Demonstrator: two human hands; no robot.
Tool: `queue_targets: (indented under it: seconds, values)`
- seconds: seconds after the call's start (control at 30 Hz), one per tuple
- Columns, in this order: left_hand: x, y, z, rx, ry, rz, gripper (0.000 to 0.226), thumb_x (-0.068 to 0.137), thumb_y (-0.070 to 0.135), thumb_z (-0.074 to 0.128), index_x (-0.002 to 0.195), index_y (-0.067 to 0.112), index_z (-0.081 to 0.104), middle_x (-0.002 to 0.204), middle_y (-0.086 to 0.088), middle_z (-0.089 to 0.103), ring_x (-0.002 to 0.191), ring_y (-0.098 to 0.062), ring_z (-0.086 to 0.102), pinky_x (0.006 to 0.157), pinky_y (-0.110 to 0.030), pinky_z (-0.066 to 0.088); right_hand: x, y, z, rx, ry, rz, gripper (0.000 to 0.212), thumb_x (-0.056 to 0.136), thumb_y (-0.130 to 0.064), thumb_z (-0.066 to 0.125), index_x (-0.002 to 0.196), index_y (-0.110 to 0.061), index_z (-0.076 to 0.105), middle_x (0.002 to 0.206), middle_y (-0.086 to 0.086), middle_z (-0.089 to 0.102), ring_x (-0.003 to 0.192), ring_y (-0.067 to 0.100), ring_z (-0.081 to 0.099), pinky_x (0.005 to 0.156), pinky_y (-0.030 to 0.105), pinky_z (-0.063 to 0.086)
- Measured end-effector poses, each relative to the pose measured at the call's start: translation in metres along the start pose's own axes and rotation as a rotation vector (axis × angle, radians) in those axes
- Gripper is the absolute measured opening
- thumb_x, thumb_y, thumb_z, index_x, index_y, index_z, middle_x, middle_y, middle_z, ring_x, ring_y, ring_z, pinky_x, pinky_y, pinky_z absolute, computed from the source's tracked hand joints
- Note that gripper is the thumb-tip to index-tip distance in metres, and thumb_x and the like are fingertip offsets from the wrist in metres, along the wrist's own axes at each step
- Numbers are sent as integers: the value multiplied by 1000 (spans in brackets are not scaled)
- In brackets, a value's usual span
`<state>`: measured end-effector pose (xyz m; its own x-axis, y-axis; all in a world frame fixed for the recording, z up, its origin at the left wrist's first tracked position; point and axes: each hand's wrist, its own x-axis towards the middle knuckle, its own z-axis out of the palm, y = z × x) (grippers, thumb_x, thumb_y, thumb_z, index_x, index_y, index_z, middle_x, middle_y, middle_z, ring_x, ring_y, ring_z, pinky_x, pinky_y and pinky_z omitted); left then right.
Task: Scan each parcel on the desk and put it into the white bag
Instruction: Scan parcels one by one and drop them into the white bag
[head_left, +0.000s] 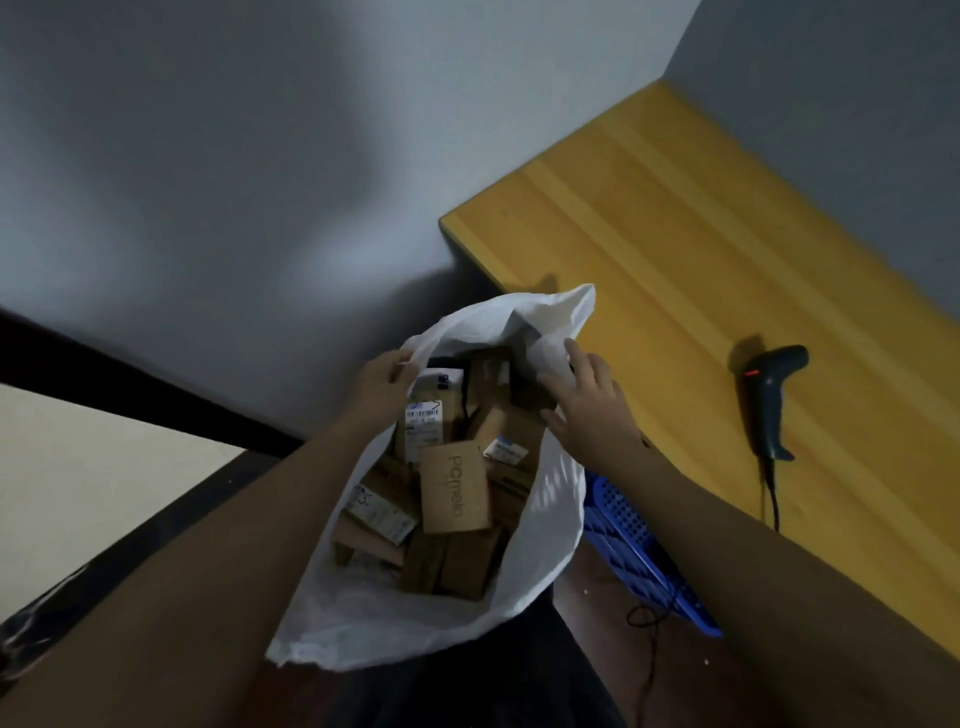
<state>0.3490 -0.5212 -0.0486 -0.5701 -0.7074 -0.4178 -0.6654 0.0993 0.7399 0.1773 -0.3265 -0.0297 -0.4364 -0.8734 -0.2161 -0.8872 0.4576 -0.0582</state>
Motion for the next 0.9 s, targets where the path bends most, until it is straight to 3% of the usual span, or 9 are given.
queue_targets:
  seconds: [0.07, 0.13, 0.23, 0.33, 0.43, 0.57, 0.73, 0.83, 0.9]
  values:
    - [-8, -9, -1, 10, -46, 19, 32, 99, 23, 50, 130, 20, 54, 119, -1, 61, 95, -12, 59, 76, -25, 48, -14, -1, 3, -73, 24, -158, 32, 86, -39, 60, 110, -22, 72, 141, 19, 52, 124, 43, 51, 94, 53, 47]
    - [-17, -20, 2, 89, -33, 86, 48, 96, 24, 54, 142, 24, 41, 136, -3, 53, 121, -21, 52, 100, -41, 45, -29, 5, 13, -104, -66, -418, 42, 88, -53, 46, 104, -28, 76, 136, 11, 59, 127, 40, 52, 105, 56, 37]
    - [-34, -32, 16, 364, 126, 236, 63, 93, 11, 56, 149, 11, 26, 150, -18, 32, 137, -35, 33, 111, -55, 30, -47, 6, 16, -83, -385, -638, 67, 86, -73, 33, 124, -30, 68, 153, 5, 41, 147, 35, 23, 116, 55, 5]
    - [-52, -29, 25, 508, 108, 351, 67, 85, 2, 58, 146, 5, 31, 151, -24, 26, 139, -42, 26, 111, -60, 26, -60, -4, 19, -195, -641, -696, 75, 83, -76, 46, 140, -29, 53, 159, 2, 30, 150, 26, 2, 116, 53, -10]
    - [-61, -33, 31, 514, 73, 542, 45, 83, 7, 57, 128, 4, 55, 135, -23, 48, 124, -41, 46, 99, -58, 41, -65, -8, 28, -391, -773, -775, 79, 82, -74, 52, 146, -29, 45, 155, 6, 36, 147, 29, 13, 119, 55, -1]
    - [-73, -40, 45, 483, -68, 541, 37, 76, -5, 68, 112, 3, 68, 122, -19, 61, 110, -38, 58, 97, -43, 46, -66, -1, 44, -626, -806, -907, 70, 87, -59, 61, 146, -27, 43, 150, 7, 41, 145, 33, 19, 119, 55, 7]
    - [-86, -47, 62, 494, -219, 388, 31, 89, 4, 60, 120, 5, 66, 129, -14, 59, 118, -32, 53, 99, -39, 44, -68, 14, 56, -719, -704, -921, 46, 95, -38, 57, 139, -24, 53, 140, 6, 54, 135, 32, 35, 115, 50, 21]
    - [-95, -35, 76, 430, -371, 227, 29, 96, 16, 56, 122, 5, 64, 125, -14, 62, 114, -30, 57, 95, -37, 45, -66, 21, 64, -549, -641, -846, 32, 104, -24, 43, 132, -16, 58, 128, 6, 61, 120, 29, 47, 96, 34, 33]
    - [-102, -31, 83, 399, -513, 32, 38, 92, 40, 60, 114, 11, 69, 114, -6, 66, 105, -24, 60, 89, -36, 47, -59, 22, 62, -363, -648, -752, 32, 105, -15, 38, 130, -11, 57, 127, 9, 59, 119, 28, 50, 89, 31, 33]
